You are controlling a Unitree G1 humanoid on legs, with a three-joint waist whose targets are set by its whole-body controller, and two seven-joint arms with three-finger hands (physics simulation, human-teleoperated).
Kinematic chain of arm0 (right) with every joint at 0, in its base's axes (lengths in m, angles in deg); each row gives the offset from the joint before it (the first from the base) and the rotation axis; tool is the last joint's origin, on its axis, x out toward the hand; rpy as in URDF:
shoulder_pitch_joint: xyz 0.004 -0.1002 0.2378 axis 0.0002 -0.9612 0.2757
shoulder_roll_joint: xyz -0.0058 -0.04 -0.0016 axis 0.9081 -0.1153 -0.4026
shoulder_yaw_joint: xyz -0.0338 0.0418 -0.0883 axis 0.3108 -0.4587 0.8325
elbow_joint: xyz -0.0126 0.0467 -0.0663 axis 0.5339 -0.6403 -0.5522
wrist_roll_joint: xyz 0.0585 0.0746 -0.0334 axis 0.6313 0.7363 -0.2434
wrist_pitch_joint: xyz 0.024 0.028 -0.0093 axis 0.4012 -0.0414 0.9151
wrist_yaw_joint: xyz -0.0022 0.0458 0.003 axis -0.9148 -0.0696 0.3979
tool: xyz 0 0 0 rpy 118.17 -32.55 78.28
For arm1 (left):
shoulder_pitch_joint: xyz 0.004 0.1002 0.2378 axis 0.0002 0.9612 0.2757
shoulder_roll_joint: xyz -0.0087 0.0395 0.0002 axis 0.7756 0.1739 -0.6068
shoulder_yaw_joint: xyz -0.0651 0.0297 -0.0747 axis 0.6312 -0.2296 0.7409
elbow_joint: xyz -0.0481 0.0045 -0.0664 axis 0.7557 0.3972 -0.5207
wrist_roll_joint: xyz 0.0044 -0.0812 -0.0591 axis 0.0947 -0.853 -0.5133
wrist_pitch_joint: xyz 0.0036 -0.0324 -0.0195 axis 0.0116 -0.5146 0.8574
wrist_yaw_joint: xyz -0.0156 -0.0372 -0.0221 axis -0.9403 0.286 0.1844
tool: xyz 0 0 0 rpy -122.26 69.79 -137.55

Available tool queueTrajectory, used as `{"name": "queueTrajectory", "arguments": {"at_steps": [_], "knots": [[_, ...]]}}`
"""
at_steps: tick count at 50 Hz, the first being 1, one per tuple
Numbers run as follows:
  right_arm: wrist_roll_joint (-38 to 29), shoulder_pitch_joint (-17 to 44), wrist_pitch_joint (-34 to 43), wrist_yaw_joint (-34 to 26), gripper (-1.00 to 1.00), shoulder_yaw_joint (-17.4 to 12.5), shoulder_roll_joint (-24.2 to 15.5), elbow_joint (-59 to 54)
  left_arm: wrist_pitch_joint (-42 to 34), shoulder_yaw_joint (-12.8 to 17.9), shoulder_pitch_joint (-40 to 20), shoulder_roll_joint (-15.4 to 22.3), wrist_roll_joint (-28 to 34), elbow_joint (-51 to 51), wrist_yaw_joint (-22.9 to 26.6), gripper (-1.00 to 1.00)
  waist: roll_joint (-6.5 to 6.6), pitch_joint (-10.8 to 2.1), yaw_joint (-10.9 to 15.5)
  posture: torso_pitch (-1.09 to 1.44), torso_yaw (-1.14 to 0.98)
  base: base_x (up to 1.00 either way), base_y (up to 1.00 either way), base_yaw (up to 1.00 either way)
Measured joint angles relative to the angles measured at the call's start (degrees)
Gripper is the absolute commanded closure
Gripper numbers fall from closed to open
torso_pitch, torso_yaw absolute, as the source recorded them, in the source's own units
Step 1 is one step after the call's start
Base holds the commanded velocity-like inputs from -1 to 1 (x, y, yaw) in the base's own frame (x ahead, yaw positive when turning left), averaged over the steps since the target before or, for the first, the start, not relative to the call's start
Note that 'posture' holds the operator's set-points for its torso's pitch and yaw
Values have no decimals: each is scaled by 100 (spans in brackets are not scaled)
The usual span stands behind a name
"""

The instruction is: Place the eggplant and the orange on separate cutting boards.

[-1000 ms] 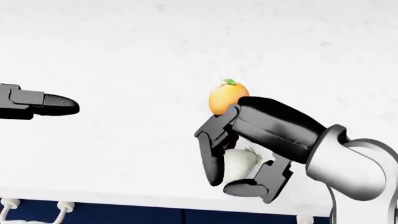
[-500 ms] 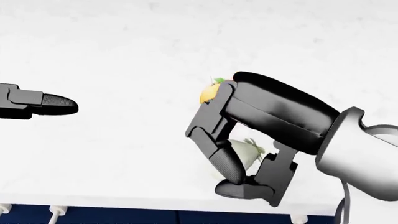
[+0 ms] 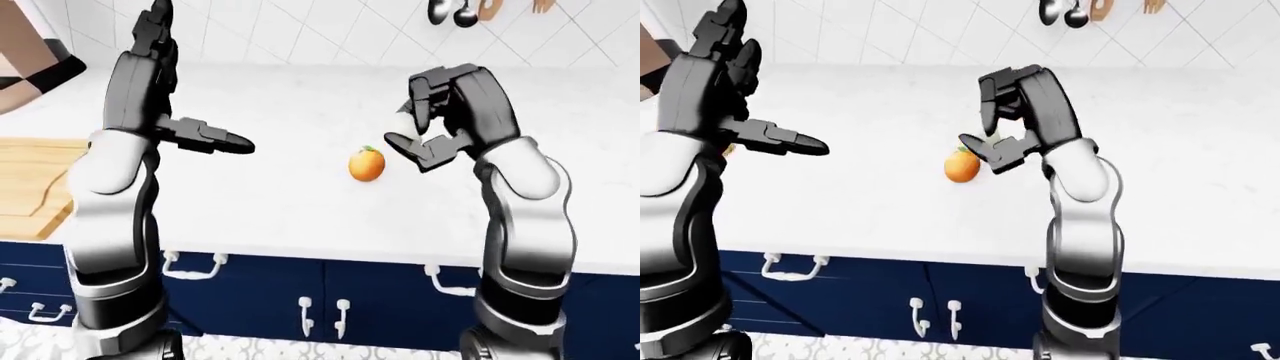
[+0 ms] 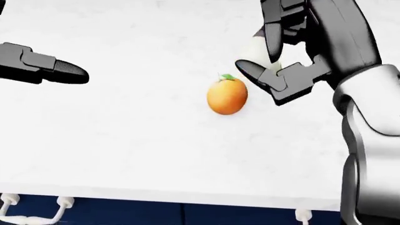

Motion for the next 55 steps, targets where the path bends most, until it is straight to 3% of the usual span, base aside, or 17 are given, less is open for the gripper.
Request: {"name": "queueTrajectory", "arguments": {"at_steps": [6, 14, 20, 28, 38, 55], "knots": [[713, 62, 338, 1154, 100, -12, -122, -200, 289, -201, -567, -71, 133, 690, 173, -100, -22, 9, 15, 0, 0, 0, 0, 0], [1443, 115, 585, 2096, 100, -75, -178, -259, 1462, -575, -1691, -392, 311, 3000, 399, -100, -102, 15, 63, 0, 0, 0, 0, 0], [1729, 136, 624, 2327, 100, -1, -368, -58, 2579, -758, -2444, -839, 399, 4907, 442, -100, -173, 9, 64, 0, 0, 0, 0, 0], [1924, 113, 747, 2508, 100, -144, -503, 88, 3491, -831, -3059, -1203, 357, 6380, 268, -100, -222, -5, 61, 0, 0, 0, 0, 0], [2027, -49, 705, 2655, 100, -210, -634, 86, 3855, -1005, -3022, -1637, 388, 6648, 291, -100, -254, -7, 55, 0, 0, 0, 0, 0], [2138, -36, 628, 2733, 100, -177, -628, 27, 3298, -1297, -2287, -2218, 546, 5555, 782, -100, -291, -3, 67, 0, 0, 0, 0, 0]]}}
